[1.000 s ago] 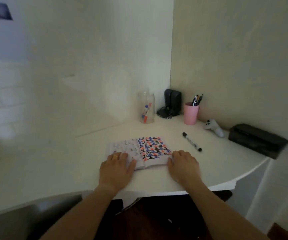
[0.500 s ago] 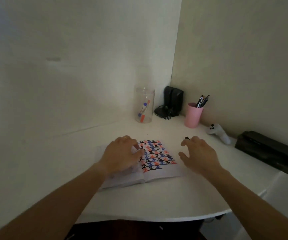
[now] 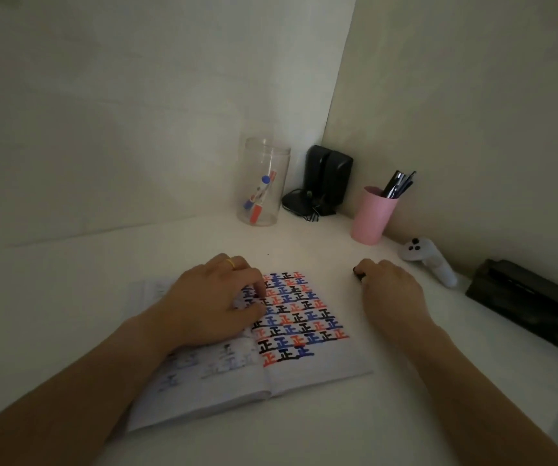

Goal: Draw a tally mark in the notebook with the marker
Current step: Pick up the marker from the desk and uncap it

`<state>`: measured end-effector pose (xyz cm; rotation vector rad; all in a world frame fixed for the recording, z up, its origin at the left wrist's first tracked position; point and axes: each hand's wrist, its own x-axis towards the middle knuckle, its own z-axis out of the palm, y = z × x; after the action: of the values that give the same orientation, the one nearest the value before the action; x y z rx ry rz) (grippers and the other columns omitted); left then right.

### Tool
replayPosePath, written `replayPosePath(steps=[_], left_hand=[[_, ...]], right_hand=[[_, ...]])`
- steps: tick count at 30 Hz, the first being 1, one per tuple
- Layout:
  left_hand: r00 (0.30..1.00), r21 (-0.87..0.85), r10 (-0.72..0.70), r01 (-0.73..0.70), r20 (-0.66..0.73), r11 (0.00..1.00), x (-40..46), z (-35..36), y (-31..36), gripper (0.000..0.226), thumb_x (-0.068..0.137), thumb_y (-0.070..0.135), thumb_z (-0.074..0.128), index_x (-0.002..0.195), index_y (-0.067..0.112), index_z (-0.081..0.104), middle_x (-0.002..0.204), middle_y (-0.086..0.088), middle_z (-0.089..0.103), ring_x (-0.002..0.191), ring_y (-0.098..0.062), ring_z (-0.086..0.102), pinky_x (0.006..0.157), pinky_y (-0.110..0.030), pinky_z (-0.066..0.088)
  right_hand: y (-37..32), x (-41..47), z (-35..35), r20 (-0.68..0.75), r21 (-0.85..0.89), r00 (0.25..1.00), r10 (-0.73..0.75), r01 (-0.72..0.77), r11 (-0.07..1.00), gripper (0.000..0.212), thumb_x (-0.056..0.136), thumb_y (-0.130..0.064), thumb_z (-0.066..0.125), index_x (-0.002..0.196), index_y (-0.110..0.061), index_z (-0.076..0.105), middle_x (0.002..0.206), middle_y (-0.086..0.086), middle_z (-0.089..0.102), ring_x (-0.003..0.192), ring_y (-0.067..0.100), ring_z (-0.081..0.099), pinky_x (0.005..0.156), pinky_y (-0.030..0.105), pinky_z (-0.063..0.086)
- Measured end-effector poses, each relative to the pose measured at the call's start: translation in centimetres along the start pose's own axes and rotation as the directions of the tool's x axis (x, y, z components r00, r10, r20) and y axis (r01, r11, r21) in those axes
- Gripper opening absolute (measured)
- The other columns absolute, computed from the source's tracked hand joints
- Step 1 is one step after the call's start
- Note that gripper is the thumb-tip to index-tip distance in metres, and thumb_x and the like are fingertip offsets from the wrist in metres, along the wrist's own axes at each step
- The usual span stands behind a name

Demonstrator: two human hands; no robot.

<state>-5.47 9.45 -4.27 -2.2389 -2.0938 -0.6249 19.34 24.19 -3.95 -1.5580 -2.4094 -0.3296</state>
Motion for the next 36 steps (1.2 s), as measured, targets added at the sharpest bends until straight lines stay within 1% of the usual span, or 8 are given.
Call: replayPosePath(steps=[5, 9, 14, 20, 22, 25, 31, 36], left_hand=[[1.000, 0.005, -0.010, 0.010, -0.013, 1.000, -0.1, -0.2, 0.3, 0.028, 0.088, 0.059, 0.053, 0.109, 0.042, 0.059, 0.120, 0.014, 0.058, 0.111, -0.008, 0.048, 0.087, -0.032, 0.044], [0.999, 0.032, -0.030, 0.031, -0.027, 0.999, -0.1, -0.3, 0.6, 0.039, 0.089, 0.067, 0.042, 0.108, 0.039, 0.062, 0.117, 0.014, 0.062, 0.105, -0.007, 0.052, 0.089, -0.034, 0.045], [0.983, -0.349, -0.127, 0.074, -0.131, 0.934, -0.5, -0.8, 2.0, 0.041, 0.092, 0.068, 0.036, 0.105, 0.038, 0.061, 0.091, 0.016, 0.073, 0.083, 0.001, 0.064, 0.075, -0.019, 0.044], [0.866, -0.837, -0.443, 0.054, -0.233, 0.545, 0.2, -1.3, 2.0, 0.019, 0.081, 0.017, 0.080, 0.098, 0.018, 0.071, 0.084, 0.001, 0.080, 0.075, -0.018, 0.078, 0.072, -0.032, 0.062], [0.838, -0.970, -0.523, -0.028, -0.155, 0.242, 0.2, -1.8, 2.2, 0.030, 0.080, 0.008, 0.080, 0.107, 0.009, 0.068, 0.091, -0.013, 0.080, 0.081, -0.030, 0.078, 0.074, -0.035, 0.064], [0.877, -0.994, -0.468, -0.095, -0.108, 0.052, 0.2, -2.0, 2.5, 0.043, 0.083, 0.005, 0.075, 0.123, 0.012, 0.061, 0.107, -0.015, 0.078, 0.096, -0.031, 0.076, 0.082, -0.030, 0.062], [0.921, -0.779, -0.309, 0.010, -0.237, 0.627, 0.0, -1.1, 2.5, 0.038, 0.086, 0.031, 0.075, 0.122, 0.033, 0.062, 0.113, 0.008, 0.073, 0.088, -0.012, 0.075, 0.080, -0.029, 0.060], [0.956, -0.251, 0.029, -0.105, -0.291, 0.962, -0.4, -0.1, 2.6, 0.021, 0.095, 0.044, 0.058, 0.109, 0.029, 0.060, 0.088, 0.008, 0.072, 0.073, -0.009, 0.066, 0.067, -0.028, 0.054]], right_hand=[[-2.7, 0.8, -2.9, 0.117, 0.536, 0.991, -0.061, -0.012, 0.844, 0.037, 0.094, -0.021, 0.066, 0.130, -0.027, 0.061, 0.108, -0.002, 0.071, 0.091, 0.014, 0.066, 0.078, 0.027, 0.051], [-5.7, 0.6, -4.7, 0.350, 0.934, 0.932, -0.088, -0.342, 0.102, 0.029, 0.092, -0.010, 0.063, 0.120, -0.008, 0.071, 0.113, 0.012, 0.069, 0.090, 0.021, 0.063, 0.079, 0.033, 0.052], [-7.0, -0.2, -2.6, 0.460, 0.801, 0.881, -0.116, -0.467, -0.374, 0.017, 0.090, -0.003, 0.064, 0.104, 0.002, 0.071, 0.091, 0.012, 0.066, 0.073, 0.019, 0.069, 0.067, 0.029, 0.059], [-5.7, -1.2, -2.9, 0.335, 0.927, 0.916, -0.221, -0.362, -0.096, 0.018, 0.080, -0.011, 0.078, 0.073, -0.009, 0.061, 0.077, 0.012, 0.069, 0.065, 0.017, 0.066, 0.062, 0.026, 0.053], [-5.9, -1.6, -3.2, 0.292, 0.957, 0.910, -0.296, -0.280, 0.083, 0.014, 0.077, -0.012, 0.082, 0.081, -0.008, 0.068, 0.082, 0.015, 0.075, 0.065, 0.022, 0.061, 0.059, 0.026, 0.049], [-6.5, -1.7, -3.1, 0.311, 0.942, 0.875, -0.371, -0.337, -0.004, 0.029, 0.084, -0.002, 0.073, 0.111, -0.012, 0.077, 0.081, 0.010, 0.074, 0.065, 0.021, 0.056, 0.059, 0.027, 0.047], [-6.6, -1.6, -3.0, 0.274, 0.859, 0.893, -0.357, -0.394, -0.326, 0.018, 0.087, 0.001, 0.066, 0.102, 0.005, 0.077, 0.083, 0.017, 0.075, 0.069, 0.018, 0.072, 0.065, 0.022, 0.063], [-7.3, -1.7, -2.6, 0.225, 0.922, 0.952, -0.207, -0.277, -0.270, 0.025, 0.092, -0.020, 0.069, 0.095, 0.003, 0.077, 0.070, 0.010, 0.068, 0.059, 0.017, 0.061, 0.051, 0.023, 0.049]])
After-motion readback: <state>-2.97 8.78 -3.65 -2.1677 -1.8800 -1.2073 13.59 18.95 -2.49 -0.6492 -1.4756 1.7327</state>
